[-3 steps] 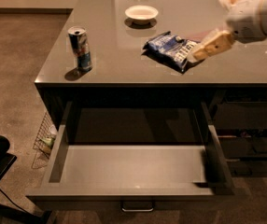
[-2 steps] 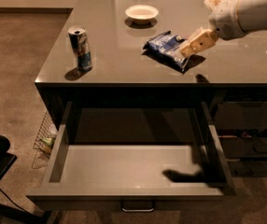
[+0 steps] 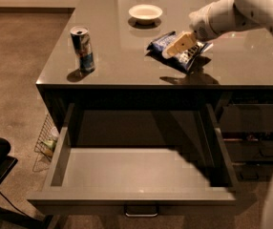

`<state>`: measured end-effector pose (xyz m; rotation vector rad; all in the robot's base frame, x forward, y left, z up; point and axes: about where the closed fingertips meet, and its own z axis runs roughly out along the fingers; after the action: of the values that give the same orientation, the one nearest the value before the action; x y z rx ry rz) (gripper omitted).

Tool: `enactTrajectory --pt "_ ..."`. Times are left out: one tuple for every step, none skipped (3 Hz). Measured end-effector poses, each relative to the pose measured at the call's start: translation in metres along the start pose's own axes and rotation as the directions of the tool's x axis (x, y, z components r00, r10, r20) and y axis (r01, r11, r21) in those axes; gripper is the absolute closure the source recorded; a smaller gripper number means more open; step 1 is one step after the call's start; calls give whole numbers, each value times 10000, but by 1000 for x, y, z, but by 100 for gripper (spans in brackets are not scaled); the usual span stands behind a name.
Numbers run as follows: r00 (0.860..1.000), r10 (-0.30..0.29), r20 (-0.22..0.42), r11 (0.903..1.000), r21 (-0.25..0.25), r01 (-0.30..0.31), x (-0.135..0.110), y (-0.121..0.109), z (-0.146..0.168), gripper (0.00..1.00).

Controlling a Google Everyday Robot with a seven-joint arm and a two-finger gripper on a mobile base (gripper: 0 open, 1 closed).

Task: Place blue chip bag into top drawer

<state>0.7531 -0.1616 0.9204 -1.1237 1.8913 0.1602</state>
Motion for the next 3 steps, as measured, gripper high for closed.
enactTrajectory --pt "9958 870 -286 9951 -439 -882 22 -7 32 18" --pt "9845 1660 -573 9806 -957 -1710 41 -2 52 41" --pt "9756 2050 -791 9667 -1397 -2145 51 9 64 65"
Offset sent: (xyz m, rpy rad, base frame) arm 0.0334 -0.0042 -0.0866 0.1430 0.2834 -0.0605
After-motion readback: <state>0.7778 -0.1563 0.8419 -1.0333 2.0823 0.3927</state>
